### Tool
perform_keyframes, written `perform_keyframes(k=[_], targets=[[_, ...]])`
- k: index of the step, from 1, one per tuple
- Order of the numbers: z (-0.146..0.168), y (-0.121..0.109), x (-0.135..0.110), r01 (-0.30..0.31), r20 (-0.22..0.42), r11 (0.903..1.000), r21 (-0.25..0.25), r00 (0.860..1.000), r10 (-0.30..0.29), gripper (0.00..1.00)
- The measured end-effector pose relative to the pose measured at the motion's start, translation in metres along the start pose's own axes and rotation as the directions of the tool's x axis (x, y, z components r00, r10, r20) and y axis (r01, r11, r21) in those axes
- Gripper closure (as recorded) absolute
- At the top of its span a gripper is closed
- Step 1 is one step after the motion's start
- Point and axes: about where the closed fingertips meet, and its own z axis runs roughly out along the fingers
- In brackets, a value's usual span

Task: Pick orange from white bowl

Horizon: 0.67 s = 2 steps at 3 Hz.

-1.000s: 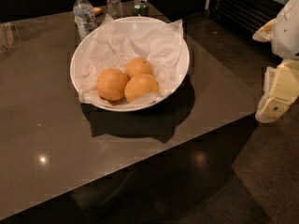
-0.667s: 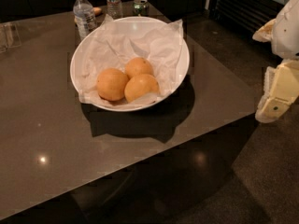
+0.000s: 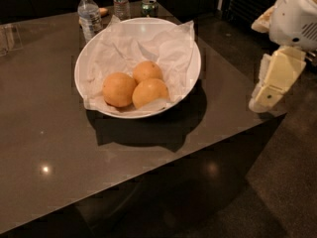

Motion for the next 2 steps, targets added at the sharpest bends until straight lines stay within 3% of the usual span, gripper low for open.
perform_keyframes(k=[1,2], targets=[[0.009,-0.021,-0.048,0.027,0.074,0.9994,-0.019,0.997,-0.026,0.0],[0.028,-0.031,-0.091,0.08,0.104,0.9946,-0.066,0.992,-0.073,0.0]])
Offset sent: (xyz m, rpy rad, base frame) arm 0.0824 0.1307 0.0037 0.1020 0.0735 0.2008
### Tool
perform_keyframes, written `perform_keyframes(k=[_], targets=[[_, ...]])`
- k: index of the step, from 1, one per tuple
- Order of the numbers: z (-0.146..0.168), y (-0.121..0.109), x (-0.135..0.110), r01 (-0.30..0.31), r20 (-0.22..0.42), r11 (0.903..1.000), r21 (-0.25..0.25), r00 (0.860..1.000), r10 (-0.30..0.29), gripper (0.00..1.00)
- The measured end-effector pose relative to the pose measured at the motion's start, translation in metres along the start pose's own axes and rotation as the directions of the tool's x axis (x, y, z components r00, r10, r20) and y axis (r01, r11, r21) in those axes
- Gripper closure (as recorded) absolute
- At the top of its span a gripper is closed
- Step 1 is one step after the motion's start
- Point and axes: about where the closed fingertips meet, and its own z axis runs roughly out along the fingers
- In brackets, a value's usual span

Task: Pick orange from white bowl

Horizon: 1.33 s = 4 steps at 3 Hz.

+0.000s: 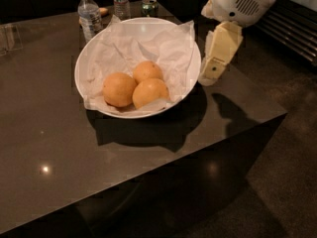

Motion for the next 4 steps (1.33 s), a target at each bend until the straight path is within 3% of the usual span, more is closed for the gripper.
perform_keyframes(k=[1,2,4], targets=[[0.0,-0.001,-0.003,0.001,0.009,1.0,0.009,1.0,-0.001,0.0],[0.016,0.005,-0.012,-0.032,0.078,0.9994,-0.014,0.996,0.033,0.0],[0.056,0.003,-0.065,-0.003,0.158,0.995,-0.1,0.987,0.018,0.0]])
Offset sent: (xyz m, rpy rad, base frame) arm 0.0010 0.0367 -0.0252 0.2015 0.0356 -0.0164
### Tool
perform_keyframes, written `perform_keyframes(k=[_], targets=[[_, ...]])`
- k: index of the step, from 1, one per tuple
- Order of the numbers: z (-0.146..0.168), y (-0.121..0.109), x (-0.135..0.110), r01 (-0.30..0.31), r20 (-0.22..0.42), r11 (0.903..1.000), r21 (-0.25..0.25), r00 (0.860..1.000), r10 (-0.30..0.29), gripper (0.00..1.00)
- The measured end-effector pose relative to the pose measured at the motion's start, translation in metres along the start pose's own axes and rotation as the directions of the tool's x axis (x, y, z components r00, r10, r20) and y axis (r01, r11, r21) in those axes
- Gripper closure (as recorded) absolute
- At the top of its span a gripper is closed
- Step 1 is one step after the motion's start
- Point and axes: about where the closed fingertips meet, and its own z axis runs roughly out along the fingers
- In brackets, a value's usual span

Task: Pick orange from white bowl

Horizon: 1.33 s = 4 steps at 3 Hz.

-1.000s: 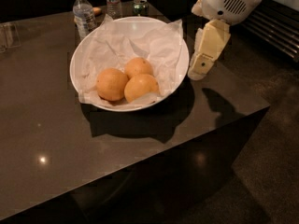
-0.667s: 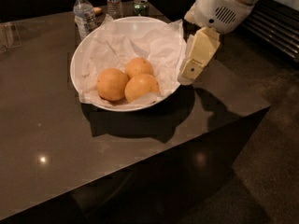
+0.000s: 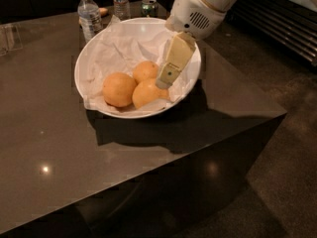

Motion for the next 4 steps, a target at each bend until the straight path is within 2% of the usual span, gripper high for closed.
perform_keyframes(k=[1,2,3,4], targets=[[0.001,0.0,-0.001,0.001,0.0,1.0,-0.001,1.0,-0.001,0.19],[0.002,0.0,-0.001,-0.012,0.04,0.9998,0.014,0.999,0.011,0.26],[0.02,-0.002,-0.003,-0.02,0.068,0.9996,-0.018,0.997,0.021,0.26],[0.043,0.002,0.001,-0.043,0.083,0.9962,-0.076,0.995,0.049,0.28]])
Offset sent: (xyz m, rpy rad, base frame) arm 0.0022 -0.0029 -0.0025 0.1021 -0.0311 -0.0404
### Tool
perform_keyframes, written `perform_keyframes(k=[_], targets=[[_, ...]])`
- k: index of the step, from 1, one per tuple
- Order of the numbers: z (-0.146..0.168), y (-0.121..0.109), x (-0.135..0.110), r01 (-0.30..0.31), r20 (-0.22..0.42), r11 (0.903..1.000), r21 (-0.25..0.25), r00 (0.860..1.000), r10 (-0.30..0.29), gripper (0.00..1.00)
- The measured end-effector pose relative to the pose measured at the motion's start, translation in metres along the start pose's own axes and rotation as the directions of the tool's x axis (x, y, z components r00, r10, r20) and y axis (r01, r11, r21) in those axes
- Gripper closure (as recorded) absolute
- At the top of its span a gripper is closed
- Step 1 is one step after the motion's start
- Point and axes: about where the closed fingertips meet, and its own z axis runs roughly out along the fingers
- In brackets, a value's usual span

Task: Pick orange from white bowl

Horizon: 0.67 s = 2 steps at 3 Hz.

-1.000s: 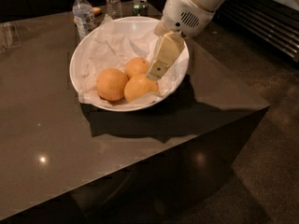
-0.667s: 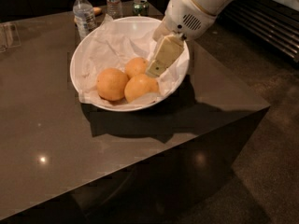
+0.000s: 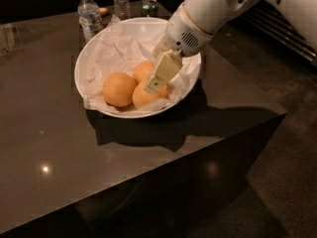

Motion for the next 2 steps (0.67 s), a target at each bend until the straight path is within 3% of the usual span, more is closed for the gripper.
perform_keyframes(k=[2], targets=[[0.0243,0.0099,0.0099,-0.046,-0.003,0.997,-0.062,0.999,0.046,0.35]])
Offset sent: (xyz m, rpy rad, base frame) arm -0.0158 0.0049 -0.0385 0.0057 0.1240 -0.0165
